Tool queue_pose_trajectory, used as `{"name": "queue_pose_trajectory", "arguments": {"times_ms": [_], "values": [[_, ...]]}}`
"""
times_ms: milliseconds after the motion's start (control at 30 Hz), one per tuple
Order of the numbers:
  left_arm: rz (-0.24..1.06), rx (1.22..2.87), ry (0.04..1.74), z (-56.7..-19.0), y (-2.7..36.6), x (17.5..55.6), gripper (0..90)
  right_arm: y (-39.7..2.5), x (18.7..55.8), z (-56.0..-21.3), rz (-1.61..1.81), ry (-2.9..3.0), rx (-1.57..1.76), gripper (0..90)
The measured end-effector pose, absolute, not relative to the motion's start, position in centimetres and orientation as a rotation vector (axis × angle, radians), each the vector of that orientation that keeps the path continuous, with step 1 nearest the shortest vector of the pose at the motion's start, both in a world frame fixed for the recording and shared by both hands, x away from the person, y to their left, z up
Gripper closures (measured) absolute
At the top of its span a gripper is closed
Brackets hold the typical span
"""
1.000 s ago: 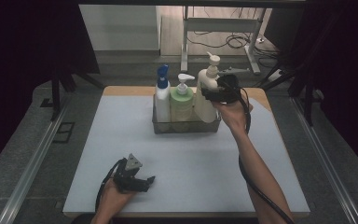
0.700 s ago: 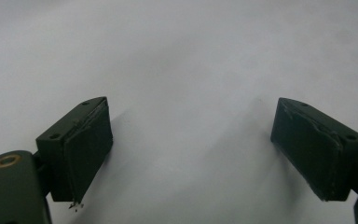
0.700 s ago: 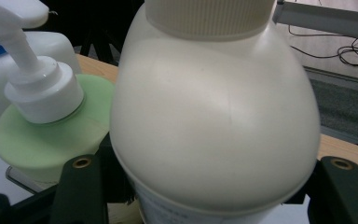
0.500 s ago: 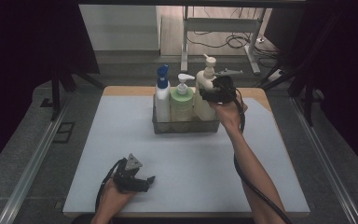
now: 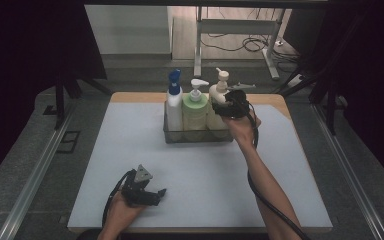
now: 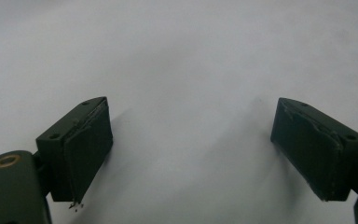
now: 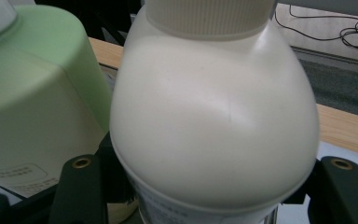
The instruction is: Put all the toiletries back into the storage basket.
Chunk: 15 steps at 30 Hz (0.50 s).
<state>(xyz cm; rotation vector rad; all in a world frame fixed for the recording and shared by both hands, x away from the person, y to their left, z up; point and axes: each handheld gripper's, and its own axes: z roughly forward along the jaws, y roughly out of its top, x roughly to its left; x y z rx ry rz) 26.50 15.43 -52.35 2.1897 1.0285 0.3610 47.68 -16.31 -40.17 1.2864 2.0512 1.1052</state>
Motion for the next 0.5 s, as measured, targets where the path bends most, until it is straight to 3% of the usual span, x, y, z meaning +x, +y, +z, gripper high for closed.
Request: {"name": "queue_pose_trajectory", "arguments": {"times_ms": [500], "values": [[0.362, 2.19, 1.027, -52.4, 15.4, 26.5, 12.3, -15.8, 46.8, -41.7, 1.104, 2.049, 1.253, 35.7]]}}
